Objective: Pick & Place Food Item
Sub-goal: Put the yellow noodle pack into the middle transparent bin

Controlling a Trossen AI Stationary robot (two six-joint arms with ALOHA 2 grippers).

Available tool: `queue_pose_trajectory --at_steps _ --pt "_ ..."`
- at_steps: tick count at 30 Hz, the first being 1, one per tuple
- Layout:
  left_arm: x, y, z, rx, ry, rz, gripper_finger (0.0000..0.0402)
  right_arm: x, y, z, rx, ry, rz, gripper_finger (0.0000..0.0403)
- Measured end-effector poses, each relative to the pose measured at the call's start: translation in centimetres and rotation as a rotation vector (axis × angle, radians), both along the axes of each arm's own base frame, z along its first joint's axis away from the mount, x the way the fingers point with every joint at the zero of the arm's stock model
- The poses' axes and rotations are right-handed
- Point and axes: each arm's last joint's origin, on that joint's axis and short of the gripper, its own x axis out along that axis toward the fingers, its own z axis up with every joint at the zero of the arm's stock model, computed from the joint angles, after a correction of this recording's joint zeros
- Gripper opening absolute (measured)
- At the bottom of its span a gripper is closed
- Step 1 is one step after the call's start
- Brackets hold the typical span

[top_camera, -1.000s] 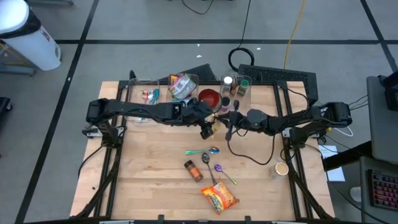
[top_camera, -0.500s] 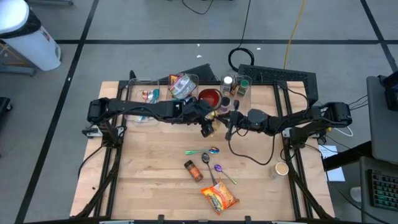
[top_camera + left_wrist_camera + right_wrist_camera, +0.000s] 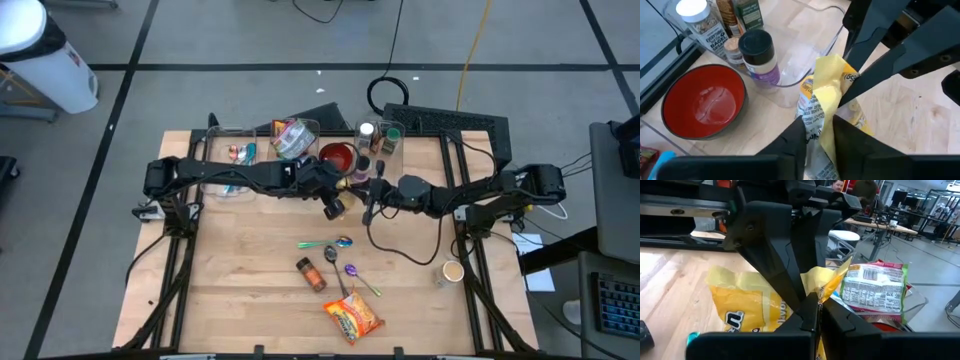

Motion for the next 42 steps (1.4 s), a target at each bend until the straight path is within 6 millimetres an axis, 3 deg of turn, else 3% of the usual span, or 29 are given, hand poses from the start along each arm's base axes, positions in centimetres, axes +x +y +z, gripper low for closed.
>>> queue_pose_trajectory --at_steps 5,14,27,37,42 --pt "0.0 0.0 0.0 0.005 0.003 -0.004 0.0042 0.0 0.0 0.0 -0.001 0.002 0.0 0.0" --pt "0.0 0.0 0.0 0.017 0.01 -0.022 0.0007 0.0 0.0 0.0 0.002 0.003 -0.001 0.0" --pt "0.0 0.0 0.0 0.006 0.007 -0.027 0.0075 0.0 0.0 0.0 0.002 0.002 0.0 0.0" --pt "0.0 -0.2 0.0 -0.016 0.007 -0.102 0.0079 0.0 0.0 -0.1 0.002 0.006 0.0 0.0" --pt "-0.5 -0.2 1.0 0.004 -0.008 -0.114 0.008 0.0 0.0 0.1 0.002 -0.004 -0.001 0.0"
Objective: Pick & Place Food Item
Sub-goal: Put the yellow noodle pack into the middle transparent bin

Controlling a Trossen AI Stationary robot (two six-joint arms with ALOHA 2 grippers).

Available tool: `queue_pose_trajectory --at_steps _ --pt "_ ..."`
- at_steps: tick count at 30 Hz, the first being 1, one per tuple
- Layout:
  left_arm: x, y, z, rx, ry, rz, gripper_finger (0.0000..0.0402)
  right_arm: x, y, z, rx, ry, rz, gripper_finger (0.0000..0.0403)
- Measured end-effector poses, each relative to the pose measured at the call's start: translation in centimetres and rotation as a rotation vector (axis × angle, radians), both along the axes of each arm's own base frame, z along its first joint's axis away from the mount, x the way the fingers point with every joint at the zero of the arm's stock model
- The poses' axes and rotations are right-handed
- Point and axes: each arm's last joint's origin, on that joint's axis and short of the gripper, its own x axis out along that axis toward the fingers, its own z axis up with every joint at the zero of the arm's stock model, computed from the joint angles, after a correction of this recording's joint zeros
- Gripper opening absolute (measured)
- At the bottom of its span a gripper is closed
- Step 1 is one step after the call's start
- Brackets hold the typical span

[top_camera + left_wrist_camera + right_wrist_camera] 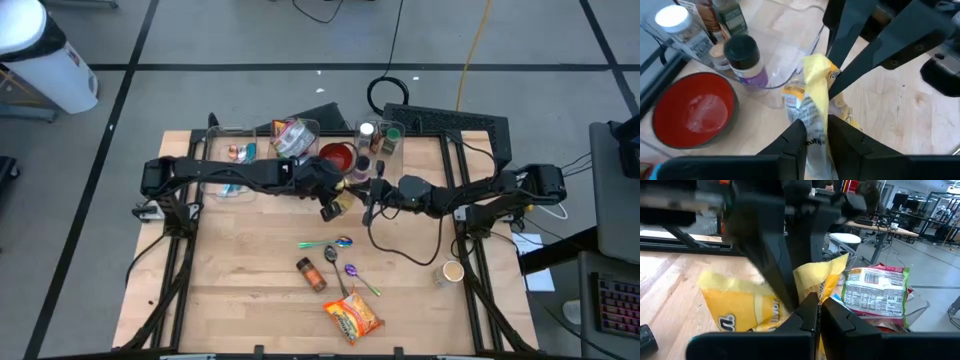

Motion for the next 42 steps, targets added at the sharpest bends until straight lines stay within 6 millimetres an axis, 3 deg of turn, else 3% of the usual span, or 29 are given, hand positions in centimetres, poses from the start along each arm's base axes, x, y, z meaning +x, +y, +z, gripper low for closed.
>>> queue_pose_trajectory --at_steps 6,15,30,42 --pt "-0.9 -0.1 2.1 0.014 -0.067 0.004 0.0092 0.0 0.0 -0.2 0.001 0.013 -0.004 0.0" --pt "-1.2 -0.1 2.3 0.018 -0.059 0.009 0.0124 0.0 0.0 -0.1 0.001 0.01 -0.003 0.0" --pt "-1.3 0.0 2.2 0.047 -0.039 0.053 0.0257 0.0 0.0 0.0 -0.001 -0.006 -0.003 0.0" --pt "-1.2 0.1 1.8 0.052 -0.016 0.069 0.0269 0.0 0.0 0.2 -0.003 -0.028 0.0 0.0"
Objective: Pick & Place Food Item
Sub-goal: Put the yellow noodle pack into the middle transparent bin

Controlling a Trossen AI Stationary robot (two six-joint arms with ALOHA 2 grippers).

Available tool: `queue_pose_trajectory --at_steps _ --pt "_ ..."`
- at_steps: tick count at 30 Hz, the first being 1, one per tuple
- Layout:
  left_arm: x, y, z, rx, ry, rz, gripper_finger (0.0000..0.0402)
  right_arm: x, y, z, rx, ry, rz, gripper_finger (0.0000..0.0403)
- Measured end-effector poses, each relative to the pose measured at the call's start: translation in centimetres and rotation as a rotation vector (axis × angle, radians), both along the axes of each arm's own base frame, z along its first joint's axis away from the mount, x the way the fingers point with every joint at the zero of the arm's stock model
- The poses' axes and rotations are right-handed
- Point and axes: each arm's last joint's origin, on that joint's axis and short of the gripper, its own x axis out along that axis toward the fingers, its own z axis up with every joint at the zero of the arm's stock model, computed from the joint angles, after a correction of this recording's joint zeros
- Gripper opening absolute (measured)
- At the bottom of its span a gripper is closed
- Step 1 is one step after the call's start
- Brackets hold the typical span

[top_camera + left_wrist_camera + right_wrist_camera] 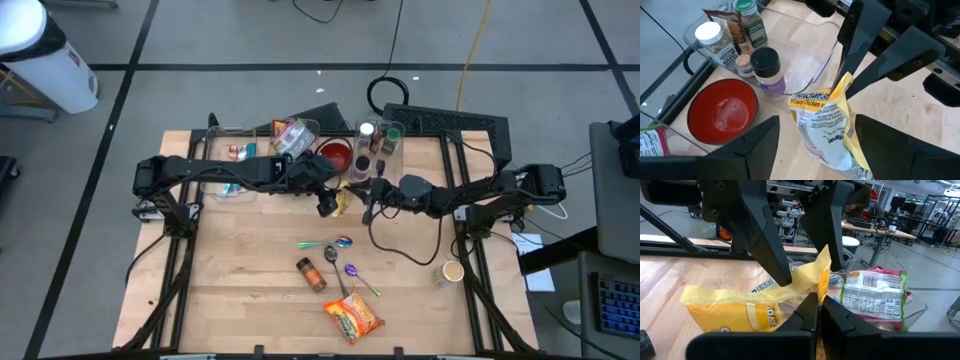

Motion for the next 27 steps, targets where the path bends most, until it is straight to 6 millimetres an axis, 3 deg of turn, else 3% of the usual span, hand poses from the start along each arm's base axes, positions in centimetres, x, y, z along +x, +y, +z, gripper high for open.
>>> queue_pose_trajectory --at_steps 18,27 --pt "1.1 0.1 -1.3 -0.007 0.0 -0.008 0.0265 0.0 0.1 0.3 -0.003 -0.032 0.003 0.0" --pt "1.1 0.1 -1.4 -0.008 0.001 0.018 0.0166 0.0 0.1 0.3 -0.003 -0.033 0.006 0.0"
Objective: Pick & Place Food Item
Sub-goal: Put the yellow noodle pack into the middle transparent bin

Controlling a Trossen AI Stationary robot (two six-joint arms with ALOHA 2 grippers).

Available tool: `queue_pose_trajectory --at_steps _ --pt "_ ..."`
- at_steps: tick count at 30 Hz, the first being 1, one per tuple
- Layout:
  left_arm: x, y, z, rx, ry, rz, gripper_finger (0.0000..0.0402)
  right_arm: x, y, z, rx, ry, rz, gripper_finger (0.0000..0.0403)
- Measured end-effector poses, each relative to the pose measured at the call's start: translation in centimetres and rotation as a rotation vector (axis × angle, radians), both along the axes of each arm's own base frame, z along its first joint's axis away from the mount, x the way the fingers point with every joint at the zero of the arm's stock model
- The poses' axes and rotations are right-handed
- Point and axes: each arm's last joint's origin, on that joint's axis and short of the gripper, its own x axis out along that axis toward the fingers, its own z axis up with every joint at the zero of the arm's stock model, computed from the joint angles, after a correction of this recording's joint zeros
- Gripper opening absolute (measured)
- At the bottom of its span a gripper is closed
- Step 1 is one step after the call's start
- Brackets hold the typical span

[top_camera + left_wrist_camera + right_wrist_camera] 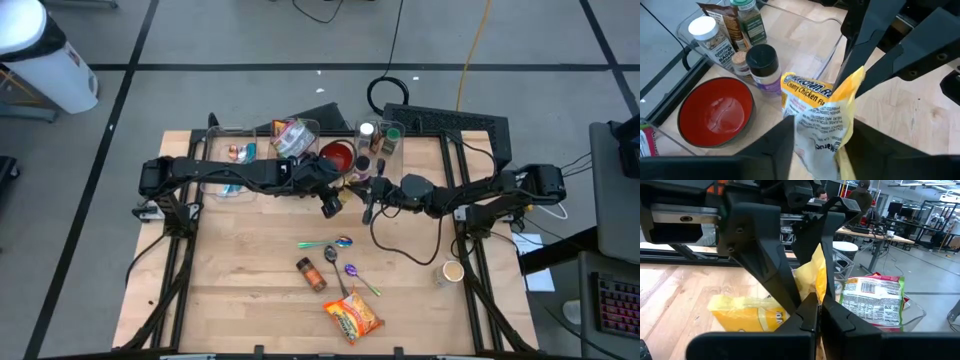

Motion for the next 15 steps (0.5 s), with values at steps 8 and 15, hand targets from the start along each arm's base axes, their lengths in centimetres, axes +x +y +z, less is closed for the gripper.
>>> queue_pose_trajectory --at_steps 8,15 --pt "0.1 0.05 0.15 0.013 -0.018 0.012 0.0071 0.0 0.0 -0.03 0.0 0.003 0.0 0.0" --pt "0.12 0.05 0.18 0.03 -0.016 0.007 0.0008 0.0 -0.03 -0.03 0.0 0.003 -0.003 0.0"
